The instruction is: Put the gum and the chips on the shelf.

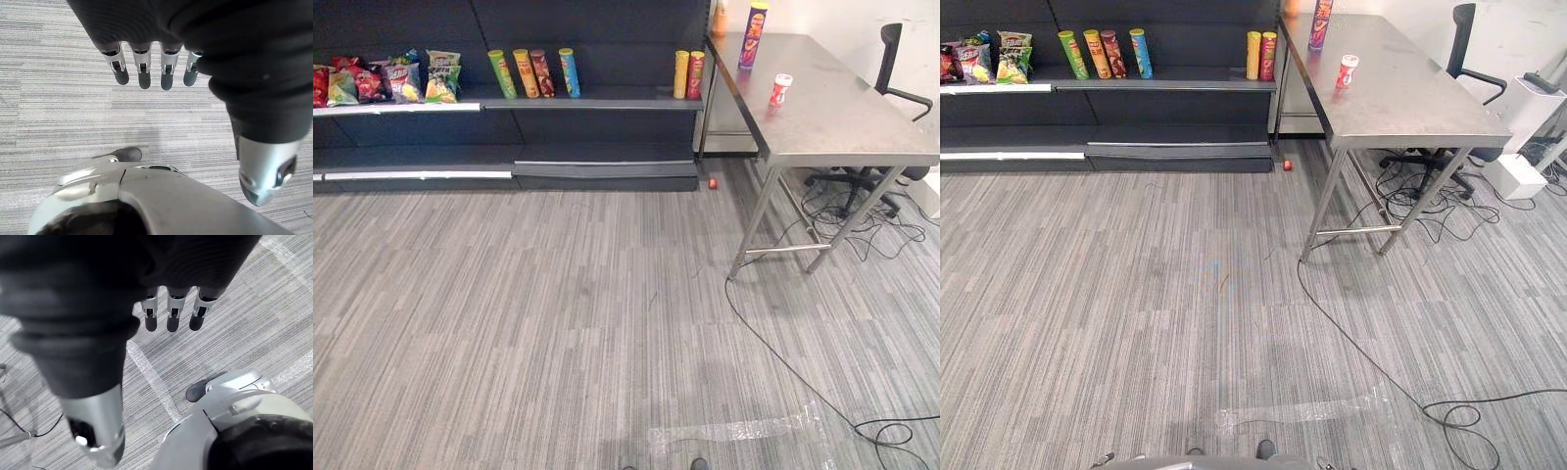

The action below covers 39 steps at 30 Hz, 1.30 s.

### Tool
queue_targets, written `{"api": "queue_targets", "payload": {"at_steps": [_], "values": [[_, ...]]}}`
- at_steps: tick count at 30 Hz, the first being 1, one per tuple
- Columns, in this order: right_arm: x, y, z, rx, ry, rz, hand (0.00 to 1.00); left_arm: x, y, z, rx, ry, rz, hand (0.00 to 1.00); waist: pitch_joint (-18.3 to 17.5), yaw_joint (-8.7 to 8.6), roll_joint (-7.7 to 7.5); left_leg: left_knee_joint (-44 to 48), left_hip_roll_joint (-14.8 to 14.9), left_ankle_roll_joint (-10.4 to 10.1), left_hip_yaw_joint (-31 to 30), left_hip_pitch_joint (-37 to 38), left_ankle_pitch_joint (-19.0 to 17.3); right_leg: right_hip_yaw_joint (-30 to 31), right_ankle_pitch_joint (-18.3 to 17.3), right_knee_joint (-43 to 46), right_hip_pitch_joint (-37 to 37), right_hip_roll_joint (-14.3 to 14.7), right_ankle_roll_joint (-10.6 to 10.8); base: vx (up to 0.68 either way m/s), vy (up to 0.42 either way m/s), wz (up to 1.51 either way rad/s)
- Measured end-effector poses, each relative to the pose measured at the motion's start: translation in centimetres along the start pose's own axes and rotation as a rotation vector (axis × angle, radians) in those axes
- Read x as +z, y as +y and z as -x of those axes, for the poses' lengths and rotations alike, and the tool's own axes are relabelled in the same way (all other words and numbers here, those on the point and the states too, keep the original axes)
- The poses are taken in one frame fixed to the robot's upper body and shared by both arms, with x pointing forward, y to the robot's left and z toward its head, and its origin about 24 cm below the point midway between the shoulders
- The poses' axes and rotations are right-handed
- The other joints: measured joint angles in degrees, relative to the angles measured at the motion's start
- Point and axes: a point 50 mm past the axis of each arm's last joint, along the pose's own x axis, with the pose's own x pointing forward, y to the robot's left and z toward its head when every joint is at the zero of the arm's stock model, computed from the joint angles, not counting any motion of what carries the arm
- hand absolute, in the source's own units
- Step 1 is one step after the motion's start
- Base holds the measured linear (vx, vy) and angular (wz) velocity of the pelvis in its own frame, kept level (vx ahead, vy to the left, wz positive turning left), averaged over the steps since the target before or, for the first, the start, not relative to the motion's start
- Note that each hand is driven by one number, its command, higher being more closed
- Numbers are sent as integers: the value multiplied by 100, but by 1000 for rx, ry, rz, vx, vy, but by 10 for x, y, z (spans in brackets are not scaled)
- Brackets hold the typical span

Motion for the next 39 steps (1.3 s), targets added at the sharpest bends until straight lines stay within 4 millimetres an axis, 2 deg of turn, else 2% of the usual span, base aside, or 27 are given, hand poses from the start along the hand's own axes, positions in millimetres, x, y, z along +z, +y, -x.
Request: {"api": "queue_targets", "payload": {"at_steps": [10,15,16,17,18,19,20,22,23,26,27,28,29,30,31,32,33,34,35,37,38,39], "values": [[1,0,0,3,0,-9,0,1,0,0,-2,-3,0,0,2,-8,13,0,1,-1,-68,-137,0,-69,-4,-35,-82,6,-6,-1,-17,2],[6,3,-1,7,-12,-31,0,9,0,-2,1,-20,16,0,94,-8,16,49,44,-45,-116,-216,0,-107,-295,512,-372,14,-140,26,-18,6],[7,3,-2,7,-16,-33,0,11,2,-3,8,-27,34,0,127,-7,-32,309,65,-125,-126,-271,-143,-107,-418,686,-394,1,-164,21,-56,7],[6,9,-1,20,-16,-47,0,16,6,-3,27,-43,81,0,205,8,-120,1136,160,-226,-104,-554,-522,-106,-611,920,-399,-9,-228,-1,-95,8],[8,12,-2,24,-25,-66,0,19,9,-3,47,-58,174,0,282,25,-171,2398,353,-253,65,-1054,-871,-112,-770,1103,-409,33,-310,-30,-102,3],[8,11,-2,23,-30,-74,0,20,10,-3,54,-62,214,0,322,25,-170,3079,506,-234,165,-1326,-961,-113,-832,1186,-388,75,-348,-43,-113,-4],[9,11,-1,22,-38,-82,0,20,8,-3,61,-65,283,0,436,54,-122,4239,788,-262,213,-1763,-932,-91,-938,1294,-216,154,-427,28,-63,-9],[10,11,-1,21,-40,-84,0,18,7,-2,64,-58,321,0,531,57,-136,4777,1059,-258,348,-2066,-1156,-55,-1082,1313,87,155,-484,115,-20,-2],[9,11,-1,20,-37,-84,0,18,7,-2,62,-61,331,0,528,57,-136,4692,1080,-262,359,-2153,-1162,-43,-1111,1314,137,122,-465,150,51,-9],[14,11,-2,24,-51,-83,0,21,5,-2,59,-78,368,0,522,156,-139,3190,1047,-349,267,-2487,-810,174,-1241,1302,153,-133,-353,176,130,-34],[19,11,-3,27,-64,-72,0,20,2,-2,56,-73,366,0,519,149,-48,2137,1009,-491,137,-2543,-420,274,-1311,1214,193,-229,-240,266,228,-31],[21,9,-3,22,-68,-68,0,19,-1,-1,51,-69,376,0,516,153,22,1718,1024,-586,111,-2535,-259,308,-1340,1173,231,-251,-192,388,343,-31],[23,2,-3,9,-74,-49,0,19,-7,-1,36,-64,392,0,534,157,205,1351,1112,-665,118,-2547,-168,384,-1419,1061,395,-250,-69,297,296,-24],[24,1,-3,4,-73,-44,0,19,-8,-1,33,-63,397,0,547,163,249,1426,1157,-630,137,-2572,51,435,-1487,1029,492,-286,3,412,395,-31],[24,4,-3,13,-72,-38,0,13,-4,0,45,-54,415,0,464,184,222,1795,964,-476,192,-2552,455,563,-1704,1020,650,-563,-2,353,326,-30],[22,3,-3,10,-67,-36,0,13,-2,0,52,-57,416,0,420,184,130,1937,845,-437,208,-2575,472,605,-1744,1045,679,-680,-71,571,388,-37],[22,11,-3,30,-67,-39,0,12,3,0,64,-63,409,0,303,181,-29,2114,636,-214,330,-2641,320,786,-1655,1210,594,-907,-61,577,340,-13],[20,16,-3,44,-67,-48,0,15,7,-1,70,-71,403,0,240,139,-122,2128,432,-72,376,-2617,207,951,-1476,1560,398,-1071,41,562,323,0],[20,16,-3,43,-66,-56,0,16,8,-1,72,-75,400,0,208,140,-162,2157,356,-4,402,-2586,139,1050,-1412,1765,298,-1128,109,469,275,9],[18,18,-3,43,-58,-79,0,17,10,-1,75,-79,401,0,177,175,-236,2410,217,135,509,-2407,-189,1271,-1224,2714,35,-1247,177,414,211,-7],[17,19,-3,43,-58,-91,0,16,11,-1,78,-75,397,0,158,172,-262,2503,136,205,570,-2180,-461,1452,-902,3563,-223,-1270,281,427,201,-11],[17,18,-3,41,-57,-100,0,13,13,0,81,-69,384,0,105,162,-288,2448,40,275,660,-1900,-647,1565,-321,4395,-508,-1309,471,421,193,-10]]}}
